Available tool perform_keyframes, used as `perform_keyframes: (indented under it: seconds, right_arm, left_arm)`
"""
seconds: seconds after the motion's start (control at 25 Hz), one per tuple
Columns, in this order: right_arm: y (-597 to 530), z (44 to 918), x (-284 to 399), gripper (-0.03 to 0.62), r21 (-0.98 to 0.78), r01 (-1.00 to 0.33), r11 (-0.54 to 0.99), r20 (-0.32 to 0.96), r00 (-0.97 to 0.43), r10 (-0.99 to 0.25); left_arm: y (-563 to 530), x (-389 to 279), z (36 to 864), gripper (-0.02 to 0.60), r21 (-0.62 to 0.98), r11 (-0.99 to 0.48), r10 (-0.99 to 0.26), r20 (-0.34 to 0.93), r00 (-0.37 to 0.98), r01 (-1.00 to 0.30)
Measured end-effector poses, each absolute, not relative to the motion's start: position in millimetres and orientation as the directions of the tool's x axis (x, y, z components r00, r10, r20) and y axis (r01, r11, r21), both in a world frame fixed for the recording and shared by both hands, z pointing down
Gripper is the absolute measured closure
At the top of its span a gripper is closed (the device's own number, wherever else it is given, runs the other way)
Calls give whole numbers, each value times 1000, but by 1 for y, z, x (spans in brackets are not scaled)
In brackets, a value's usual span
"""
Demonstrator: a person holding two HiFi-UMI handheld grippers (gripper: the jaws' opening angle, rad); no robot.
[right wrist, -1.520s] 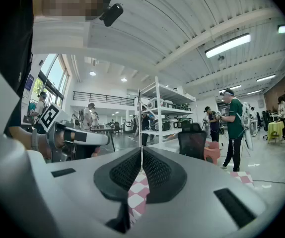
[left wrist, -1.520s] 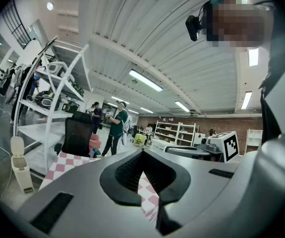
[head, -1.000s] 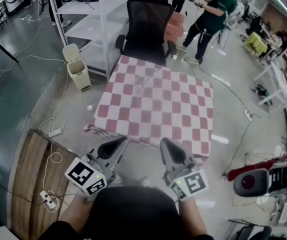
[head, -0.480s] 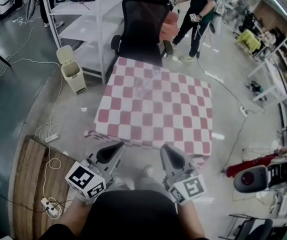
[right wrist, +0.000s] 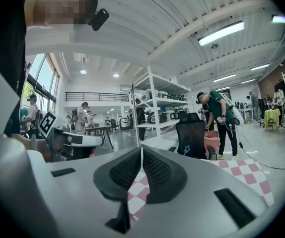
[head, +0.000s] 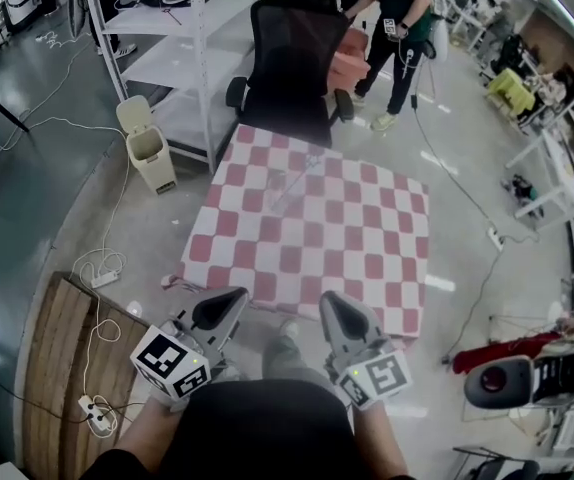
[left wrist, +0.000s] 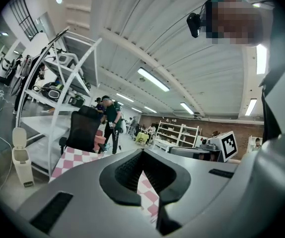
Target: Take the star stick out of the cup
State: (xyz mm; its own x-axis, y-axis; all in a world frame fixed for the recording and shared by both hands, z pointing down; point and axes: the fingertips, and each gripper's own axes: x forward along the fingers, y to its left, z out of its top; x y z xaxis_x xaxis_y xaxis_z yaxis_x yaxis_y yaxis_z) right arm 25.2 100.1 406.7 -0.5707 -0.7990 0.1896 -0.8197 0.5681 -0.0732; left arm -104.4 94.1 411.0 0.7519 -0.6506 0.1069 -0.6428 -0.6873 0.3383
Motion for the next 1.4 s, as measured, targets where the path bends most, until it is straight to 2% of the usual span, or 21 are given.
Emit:
perform_keyframes:
  seconds: [0.76,1.0,1.4]
  right_arm:
    - [-35,408,129,568,-148,-717,681,146,-697,-702]
    - [-73,415,145,568,-160,-702,694,154,-712,-685]
    - [-116,442,129,568,-193,-706,681,200,-708,-677]
  left_arm:
    - [-17,-2,404,541,290,-575,-753,179,633,-765]
    - [-32,4,412,541,282,-534,-774,217,595,-797]
    - [-64,-15,422,541,288,-524,-768,247,590,-802]
